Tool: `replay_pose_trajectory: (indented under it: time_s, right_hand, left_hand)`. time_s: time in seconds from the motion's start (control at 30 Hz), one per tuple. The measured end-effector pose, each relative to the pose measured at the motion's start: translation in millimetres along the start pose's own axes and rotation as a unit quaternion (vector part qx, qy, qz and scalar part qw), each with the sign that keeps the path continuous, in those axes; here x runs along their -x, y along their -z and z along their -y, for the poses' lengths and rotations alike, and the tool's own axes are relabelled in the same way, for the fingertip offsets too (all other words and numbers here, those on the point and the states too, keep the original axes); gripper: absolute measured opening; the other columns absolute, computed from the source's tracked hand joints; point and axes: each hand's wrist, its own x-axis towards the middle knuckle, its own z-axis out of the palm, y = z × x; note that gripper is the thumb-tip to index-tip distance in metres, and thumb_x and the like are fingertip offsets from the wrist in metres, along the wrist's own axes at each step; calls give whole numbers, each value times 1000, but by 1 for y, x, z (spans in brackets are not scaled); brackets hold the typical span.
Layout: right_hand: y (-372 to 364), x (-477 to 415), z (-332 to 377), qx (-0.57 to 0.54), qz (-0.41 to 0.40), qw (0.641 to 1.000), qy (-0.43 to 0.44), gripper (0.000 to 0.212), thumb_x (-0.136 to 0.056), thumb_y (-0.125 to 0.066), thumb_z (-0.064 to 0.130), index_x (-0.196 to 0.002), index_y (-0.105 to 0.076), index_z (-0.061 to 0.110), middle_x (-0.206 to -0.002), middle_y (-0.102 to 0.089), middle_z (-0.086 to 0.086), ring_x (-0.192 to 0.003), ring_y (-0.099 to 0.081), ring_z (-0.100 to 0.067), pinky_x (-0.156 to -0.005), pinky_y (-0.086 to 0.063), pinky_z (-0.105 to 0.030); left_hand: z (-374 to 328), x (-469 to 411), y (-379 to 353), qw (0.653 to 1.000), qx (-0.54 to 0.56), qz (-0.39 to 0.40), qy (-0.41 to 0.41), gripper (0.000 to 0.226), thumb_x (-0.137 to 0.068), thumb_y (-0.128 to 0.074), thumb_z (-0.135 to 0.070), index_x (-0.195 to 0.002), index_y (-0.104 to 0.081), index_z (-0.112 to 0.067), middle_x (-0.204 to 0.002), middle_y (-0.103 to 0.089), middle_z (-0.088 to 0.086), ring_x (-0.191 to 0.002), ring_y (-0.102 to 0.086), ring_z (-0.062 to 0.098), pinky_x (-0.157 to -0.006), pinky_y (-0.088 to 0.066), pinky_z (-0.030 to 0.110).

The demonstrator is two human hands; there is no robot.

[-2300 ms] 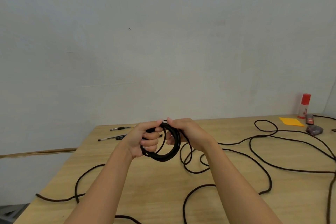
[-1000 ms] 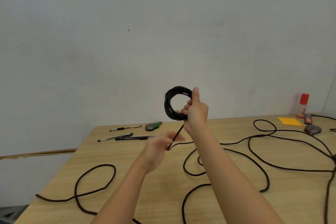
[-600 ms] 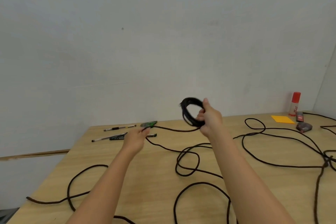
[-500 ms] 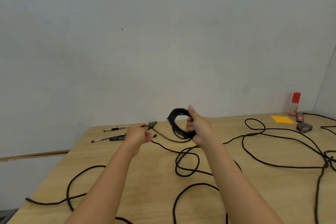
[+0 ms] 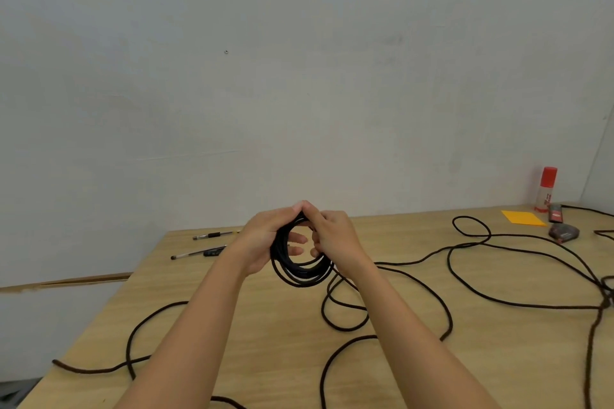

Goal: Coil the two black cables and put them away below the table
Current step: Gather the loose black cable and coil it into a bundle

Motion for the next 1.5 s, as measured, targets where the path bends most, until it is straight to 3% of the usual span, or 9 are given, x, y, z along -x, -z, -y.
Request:
replay_pose_trajectory:
  time_s: [0.17,0.3,0.4,0.53,0.77,0.93,1.27,1.4,1.5]
  right_hand:
    - [-3,-1,-3,156,-48,984,65,54,-96,-36,53,-65,-47,10,-59,-49,-2,-58,-57,-24,-54,-43,-30]
    - [-4,-6,-12,302,-123,938,117,55,-93,-30,60,-106,-54,12,-106,-54,-3,-103,-50,-23,-88,-40,-39]
    - [3,-7,-6,165,10,982,88,73,-87,-32,68,-82,-68,5,-79,-67,-5,-75,-58,-18,-77,-42,-33]
    - [7,-5,-1,167,12,980,112,65,-95,-42,52,-46,-39,8,-44,-38,-4,-48,-46,-25,-56,-33,-32]
    - [17,-9,-2,90,35,992,81,56,-96,-40,48,-59,-49,7,-50,-43,-6,-44,-36,-12,-47,-31,-21]
    - [40,-5,-35,237,72,969,2,30,-92,-50,20,-64,-57,13,-53,-47,-1,-49,-42,-13,-51,-34,-25]
    - [-8,-1,-25,239,132,955,-115,68,-88,-59,47,-135,-42,2,-129,-54,-13,-118,-52,-27,-86,-40,-33]
    - [-15,2,-40,286,162,937,-114,34,-99,-43,15,-132,-44,5,-94,-65,-15,-77,-61,-21,-75,-48,-35]
    - [-12,-1,-30,459,187,869,17,28,-100,-40,16,-118,-61,9,-105,-64,-15,-91,-60,-29,-76,-47,-36]
  left_hand:
    - [1,-4,-12,997,-31,-53,-53,28,-95,-52,-27,-84,-66,-6,-67,-52,5,-34,-28,8,-34,-24,18]
    - [0,-1,-10,998,-5,-16,-64,25,-97,-48,-24,-92,-64,-6,-54,-35,-1,-31,-20,6,-35,-14,14]
    - [-1,2,-4,998,19,-10,-51,20,-95,-50,-22,-105,-61,-8,-52,-35,-2,-30,-20,5,-34,-14,13]
    - [-6,4,-3,999,11,-4,42,33,-91,-54,-40,-80,-60,-9,-48,-29,-4,-31,-19,5,-33,-16,15]
    - [-10,-1,8,988,139,-71,20,39,-91,-54,-40,-64,-43,-13,-38,-25,-8,-26,-20,4,-29,-15,14]
    - [-15,-11,38,896,340,-258,-119,42,-93,-48,-46,-66,-40,-15,-37,-27,-9,-30,-25,6,-32,-24,17]
    - [-4,-20,18,902,271,-303,-147,40,-97,-44,-42,-67,-39,-14,-40,-26,-10,-35,-23,7,-36,-26,20]
    - [-9,-19,14,901,230,-335,-151,40,-98,-42,-42,-68,-38,-15,-50,-27,-5,-39,-24,9,-39,-28,22]
    - [-2,-25,25,913,45,-372,-162,40,-97,-40,-45,-71,-41,-15,-60,-36,-3,-49,-35,12,-48,-31,27]
